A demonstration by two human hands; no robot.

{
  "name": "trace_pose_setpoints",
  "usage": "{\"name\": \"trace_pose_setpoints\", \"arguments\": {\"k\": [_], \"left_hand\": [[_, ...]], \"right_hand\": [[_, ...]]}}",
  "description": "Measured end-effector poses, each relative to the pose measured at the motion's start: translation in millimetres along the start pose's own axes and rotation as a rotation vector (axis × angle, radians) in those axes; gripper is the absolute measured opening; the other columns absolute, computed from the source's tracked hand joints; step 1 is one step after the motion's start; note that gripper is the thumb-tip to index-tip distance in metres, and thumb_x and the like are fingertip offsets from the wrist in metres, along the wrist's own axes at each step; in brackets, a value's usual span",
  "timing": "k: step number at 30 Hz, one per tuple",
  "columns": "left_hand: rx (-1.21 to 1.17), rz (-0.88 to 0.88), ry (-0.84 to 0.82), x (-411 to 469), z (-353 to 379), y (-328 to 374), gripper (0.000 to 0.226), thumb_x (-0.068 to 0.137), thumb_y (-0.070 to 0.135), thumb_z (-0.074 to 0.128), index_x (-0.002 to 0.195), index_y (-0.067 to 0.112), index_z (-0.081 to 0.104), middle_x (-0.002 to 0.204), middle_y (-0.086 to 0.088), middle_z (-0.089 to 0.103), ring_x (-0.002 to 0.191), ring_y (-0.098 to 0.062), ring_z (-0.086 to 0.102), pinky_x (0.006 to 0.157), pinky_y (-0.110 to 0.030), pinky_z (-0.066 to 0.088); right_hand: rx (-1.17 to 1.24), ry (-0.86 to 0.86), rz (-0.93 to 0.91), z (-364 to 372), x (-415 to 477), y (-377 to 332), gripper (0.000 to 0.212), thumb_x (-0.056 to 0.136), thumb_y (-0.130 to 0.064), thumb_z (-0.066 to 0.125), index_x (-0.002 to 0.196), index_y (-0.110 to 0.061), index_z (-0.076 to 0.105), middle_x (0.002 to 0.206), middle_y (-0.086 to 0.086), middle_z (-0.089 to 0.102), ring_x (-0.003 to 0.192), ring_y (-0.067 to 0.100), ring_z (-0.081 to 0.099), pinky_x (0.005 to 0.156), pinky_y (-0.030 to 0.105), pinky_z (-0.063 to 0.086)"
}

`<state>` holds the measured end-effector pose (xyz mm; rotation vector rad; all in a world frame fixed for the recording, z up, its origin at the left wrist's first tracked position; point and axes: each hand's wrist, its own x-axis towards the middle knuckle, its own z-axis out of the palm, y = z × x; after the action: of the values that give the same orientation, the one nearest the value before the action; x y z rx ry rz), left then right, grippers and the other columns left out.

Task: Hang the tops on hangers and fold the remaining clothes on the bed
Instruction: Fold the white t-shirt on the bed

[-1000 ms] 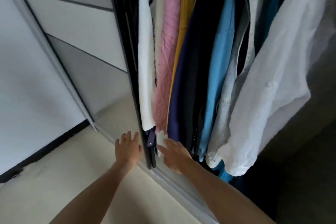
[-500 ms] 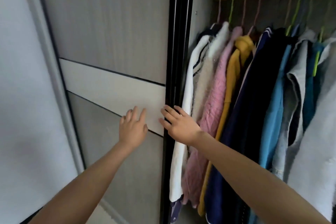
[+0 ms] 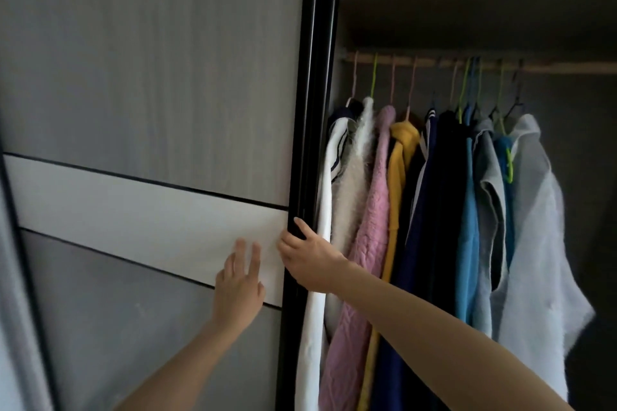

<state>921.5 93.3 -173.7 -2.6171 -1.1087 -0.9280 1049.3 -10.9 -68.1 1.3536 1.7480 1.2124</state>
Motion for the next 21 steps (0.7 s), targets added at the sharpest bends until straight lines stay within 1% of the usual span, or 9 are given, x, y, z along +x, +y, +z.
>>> {"name": "trace_pose_setpoints", "arguments": {"k": [2,4,8,11,13,17,19,21], "left_hand": [[-0.003,-0.002,-0.018,-0.3,-2.7,3.0,0.103,0.043,0.011,0.087,0.133,0.005,0.037,0.131,-0.032,0.048,0.093,-0.043,0.062,0.055,-0.040,0.053],[0.004,0.001,-0.028,-1.7,-5.1,2.7,0.103,0.042,0.011,0.086,0.133,0.006,0.038,0.129,-0.031,0.050,0.088,-0.041,0.063,0.052,-0.038,0.051],[0.039,0.018,-0.054,-5.8,-16.3,0.4,0.105,0.036,0.015,0.087,0.131,0.013,0.040,0.123,-0.024,0.058,0.081,-0.037,0.064,0.049,-0.035,0.050],[0.099,0.040,-0.096,-7.6,-24.3,0.9,0.106,0.034,0.024,0.088,0.130,0.017,0.044,0.121,-0.018,0.061,0.085,-0.034,0.066,0.049,-0.035,0.051],[0.105,0.035,-0.088,-10.4,-31.4,3.7,0.105,0.035,0.028,0.088,0.131,0.016,0.047,0.123,-0.019,0.060,0.089,-0.034,0.066,0.051,-0.036,0.052],[0.139,0.036,-0.037,-15.3,-46.5,16.5,0.107,0.032,0.031,0.090,0.127,0.017,0.044,0.120,-0.021,0.061,0.090,-0.034,0.066,0.054,-0.035,0.054],[0.164,0.033,-0.029,-16.1,-52.7,24.1,0.104,0.031,0.032,0.090,0.125,0.016,0.049,0.121,-0.020,0.061,0.090,-0.034,0.067,0.056,-0.035,0.054],[0.200,0.028,-0.027,-16.6,-57.2,32.6,0.099,0.030,0.034,0.090,0.122,0.015,0.058,0.120,-0.018,0.062,0.089,-0.033,0.067,0.056,-0.034,0.054]], "right_hand": [[-0.038,0.005,-0.018,-6.0,4.2,-5.7,0.039,0.097,-0.029,0.038,0.129,-0.012,0.053,0.140,0.010,0.039,0.134,0.025,0.032,0.111,0.049,0.022],[-0.058,0.011,-0.002,-13.6,5.5,-8.2,0.039,0.098,-0.030,0.037,0.130,-0.012,0.051,0.141,0.011,0.035,0.133,0.025,0.030,0.108,0.044,0.025],[-0.033,-0.012,0.020,-19.7,2.2,-11.4,0.037,0.098,-0.029,0.037,0.128,-0.012,0.052,0.138,0.011,0.036,0.130,0.025,0.032,0.106,0.040,0.027],[-0.012,-0.009,0.053,-16.7,-5.2,-10.1,0.036,0.097,-0.028,0.039,0.125,-0.013,0.055,0.135,0.010,0.039,0.127,0.024,0.034,0.103,0.038,0.029],[0.021,0.002,0.049,-14.3,-12.4,-8.5,0.037,0.097,-0.027,0.038,0.125,-0.011,0.054,0.134,0.010,0.040,0.127,0.024,0.034,0.103,0.039,0.029],[0.038,0.016,0.046,-7.4,-32.4,-3.8,0.038,0.098,-0.027,0.036,0.126,-0.009,0.053,0.134,0.012,0.040,0.128,0.025,0.034,0.104,0.041,0.028],[0.051,0.010,0.058,-1.3,-44.3,-3.1,0.038,0.098,-0.027,0.036,0.127,-0.008,0.052,0.136,0.013,0.038,0.129,0.025,0.032,0.104,0.041,0.027],[0.065,-0.007,0.061,3.5,-57.8,-1.0,0.039,0.098,-0.027,0.038,0.128,-0.006,0.050,0.138,0.014,0.036,0.131,0.026,0.029,0.105,0.042,0.026]]}}
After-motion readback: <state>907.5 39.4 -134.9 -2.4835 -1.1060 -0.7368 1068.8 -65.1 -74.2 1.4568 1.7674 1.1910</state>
